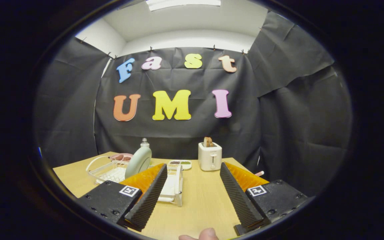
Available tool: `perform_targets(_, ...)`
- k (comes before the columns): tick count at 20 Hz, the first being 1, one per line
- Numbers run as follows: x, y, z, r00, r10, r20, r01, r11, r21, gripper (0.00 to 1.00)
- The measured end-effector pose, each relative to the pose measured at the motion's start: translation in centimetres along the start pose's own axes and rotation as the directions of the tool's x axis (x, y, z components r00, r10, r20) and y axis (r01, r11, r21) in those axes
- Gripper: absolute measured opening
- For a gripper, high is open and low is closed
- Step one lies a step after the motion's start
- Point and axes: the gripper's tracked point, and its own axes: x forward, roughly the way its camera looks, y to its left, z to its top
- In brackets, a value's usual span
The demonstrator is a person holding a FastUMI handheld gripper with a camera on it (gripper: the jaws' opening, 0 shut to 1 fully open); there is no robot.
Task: Take the plate from the dish rack, then take the spoon from the basket and place it into the plate.
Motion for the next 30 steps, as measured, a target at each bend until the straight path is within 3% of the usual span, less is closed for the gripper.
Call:
perform_targets(9,0.3,0.7,0.6,1.000,0.008,-0.003,-0.008,1.000,0.000,1.00)
perform_targets(18,2.1,3.3,2.4,0.992,0.098,-0.081,-0.099,0.995,-0.008,1.00)
perform_targets(23,4.5,6.1,5.0,0.969,0.183,-0.163,-0.185,0.983,0.006,1.00)
perform_targets(26,6.6,8.6,6.8,0.939,0.248,-0.240,-0.247,0.968,0.036,1.00)
perform_targets(30,10.4,11.4,8.8,0.902,0.267,-0.340,-0.265,0.963,0.052,1.00)
